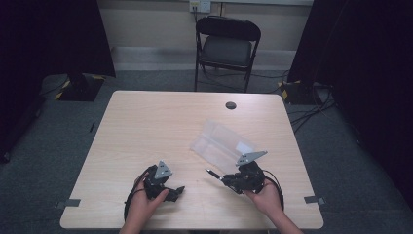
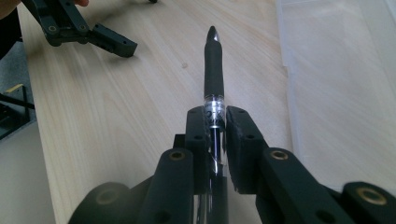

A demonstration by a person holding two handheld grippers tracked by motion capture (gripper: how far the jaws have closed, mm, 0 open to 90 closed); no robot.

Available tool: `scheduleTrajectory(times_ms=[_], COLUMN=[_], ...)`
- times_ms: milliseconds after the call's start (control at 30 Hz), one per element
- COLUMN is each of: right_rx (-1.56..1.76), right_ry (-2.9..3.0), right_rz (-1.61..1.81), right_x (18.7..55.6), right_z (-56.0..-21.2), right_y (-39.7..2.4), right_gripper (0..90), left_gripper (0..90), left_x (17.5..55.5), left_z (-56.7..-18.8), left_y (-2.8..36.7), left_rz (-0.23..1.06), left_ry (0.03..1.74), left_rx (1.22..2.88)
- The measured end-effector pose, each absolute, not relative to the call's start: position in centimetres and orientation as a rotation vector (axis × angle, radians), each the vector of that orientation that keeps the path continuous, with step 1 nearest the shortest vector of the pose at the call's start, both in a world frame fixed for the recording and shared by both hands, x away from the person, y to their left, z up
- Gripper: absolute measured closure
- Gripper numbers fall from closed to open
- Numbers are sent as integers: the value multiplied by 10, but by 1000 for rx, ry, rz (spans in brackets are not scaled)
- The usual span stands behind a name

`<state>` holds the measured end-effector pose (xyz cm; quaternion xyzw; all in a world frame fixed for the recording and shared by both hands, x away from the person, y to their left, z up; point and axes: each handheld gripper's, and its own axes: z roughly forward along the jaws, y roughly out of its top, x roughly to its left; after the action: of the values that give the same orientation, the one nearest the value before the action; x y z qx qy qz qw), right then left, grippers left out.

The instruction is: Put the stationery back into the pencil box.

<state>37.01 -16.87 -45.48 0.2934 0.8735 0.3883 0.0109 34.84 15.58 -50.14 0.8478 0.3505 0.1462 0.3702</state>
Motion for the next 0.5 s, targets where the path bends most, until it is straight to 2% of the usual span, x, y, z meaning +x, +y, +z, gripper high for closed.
scheduleTrajectory(times_ms=[500], right_rx=[910], right_ry=[2729], right_rz=[1218], right_x=[380], right_z=[-443], right_y=[-170], right_gripper=[798], left_gripper=[100], left_x=[348], left_z=[-501], left_y=[156], left_rz=[375], left_ry=[899], left_rx=[2174])
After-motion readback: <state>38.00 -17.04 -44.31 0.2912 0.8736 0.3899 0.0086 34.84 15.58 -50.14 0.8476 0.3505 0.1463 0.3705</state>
